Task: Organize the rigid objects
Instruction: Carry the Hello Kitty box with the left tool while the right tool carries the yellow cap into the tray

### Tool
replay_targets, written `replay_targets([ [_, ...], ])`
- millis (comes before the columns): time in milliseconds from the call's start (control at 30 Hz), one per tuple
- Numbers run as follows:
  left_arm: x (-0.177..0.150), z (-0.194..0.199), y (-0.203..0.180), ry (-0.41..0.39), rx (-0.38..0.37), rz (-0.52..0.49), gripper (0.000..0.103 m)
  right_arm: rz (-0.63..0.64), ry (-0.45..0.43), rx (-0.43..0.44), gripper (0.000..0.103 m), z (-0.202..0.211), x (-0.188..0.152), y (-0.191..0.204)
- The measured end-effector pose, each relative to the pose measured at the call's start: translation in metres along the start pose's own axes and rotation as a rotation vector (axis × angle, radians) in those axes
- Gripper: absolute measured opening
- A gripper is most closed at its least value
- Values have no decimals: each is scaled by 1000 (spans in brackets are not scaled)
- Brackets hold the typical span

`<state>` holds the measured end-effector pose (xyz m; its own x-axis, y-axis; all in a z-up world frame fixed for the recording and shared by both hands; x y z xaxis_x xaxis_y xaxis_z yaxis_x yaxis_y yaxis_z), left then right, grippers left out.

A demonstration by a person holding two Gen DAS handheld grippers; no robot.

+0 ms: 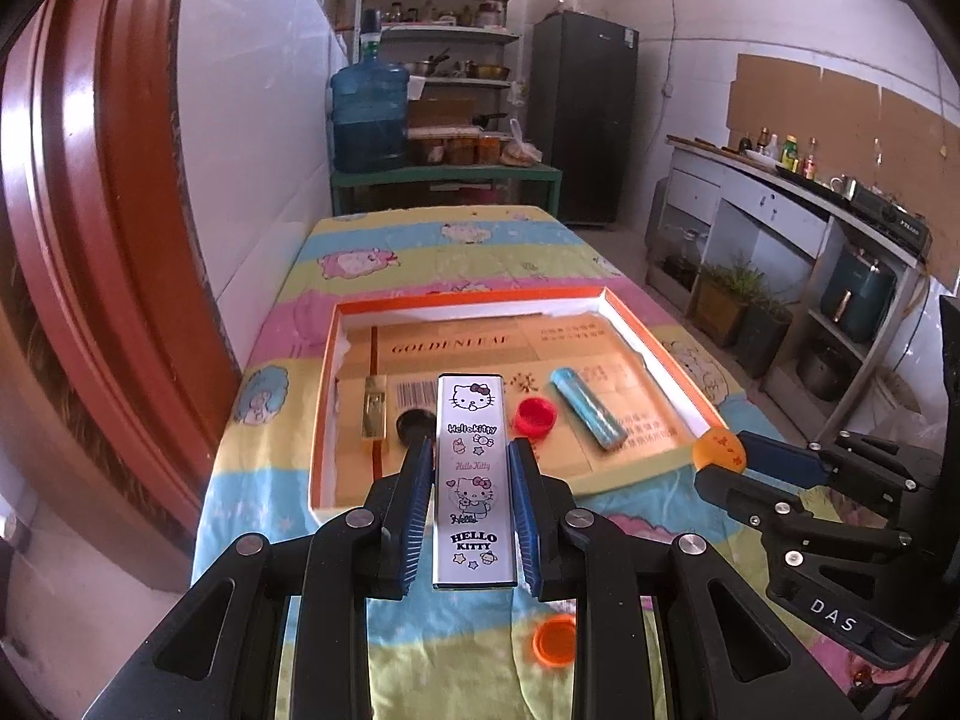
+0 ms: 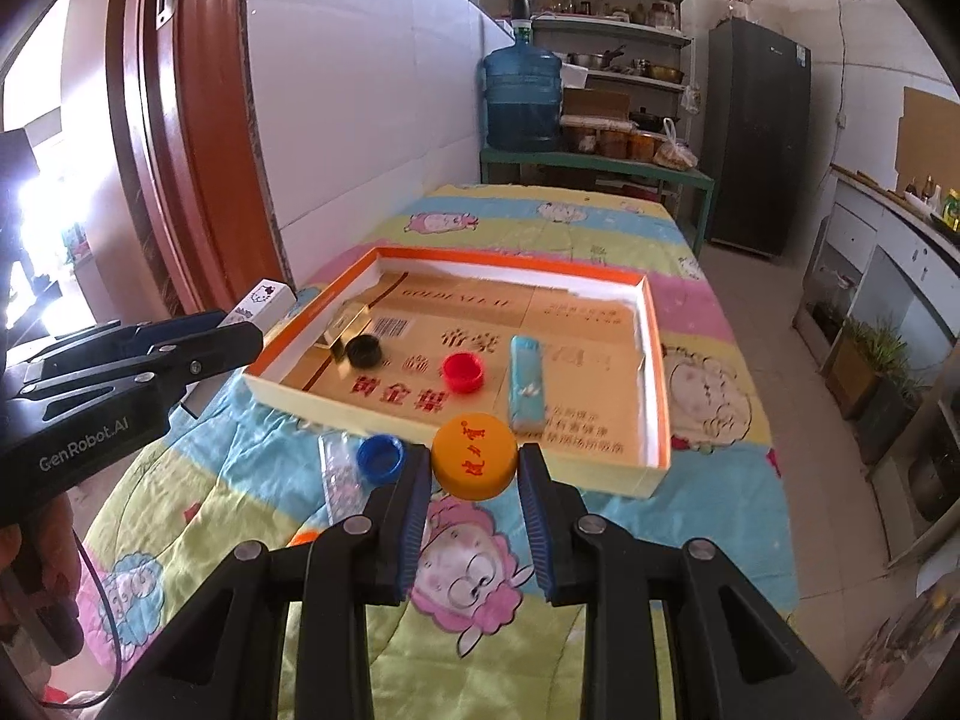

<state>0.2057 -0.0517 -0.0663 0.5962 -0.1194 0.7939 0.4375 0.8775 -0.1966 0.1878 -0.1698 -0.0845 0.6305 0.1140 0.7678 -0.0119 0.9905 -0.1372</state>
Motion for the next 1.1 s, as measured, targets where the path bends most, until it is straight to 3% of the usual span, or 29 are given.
replay_targets([
  [1100,47,-76,9,53,-52,59,26,-24,5,-36,30,-51,44,-20],
])
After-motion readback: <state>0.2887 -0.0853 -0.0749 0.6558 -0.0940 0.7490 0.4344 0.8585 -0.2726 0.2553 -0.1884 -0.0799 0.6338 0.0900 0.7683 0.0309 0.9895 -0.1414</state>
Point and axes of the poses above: each gripper's, at about its wrist camera, not at the fingertips, and z roughly against the way its jaws point, y to its left, x to its top, the point moved 10 cm from there along -z, roughly the way its jaws point, and after that the axes turned 14 degrees about -x, right-handed, at the moved point
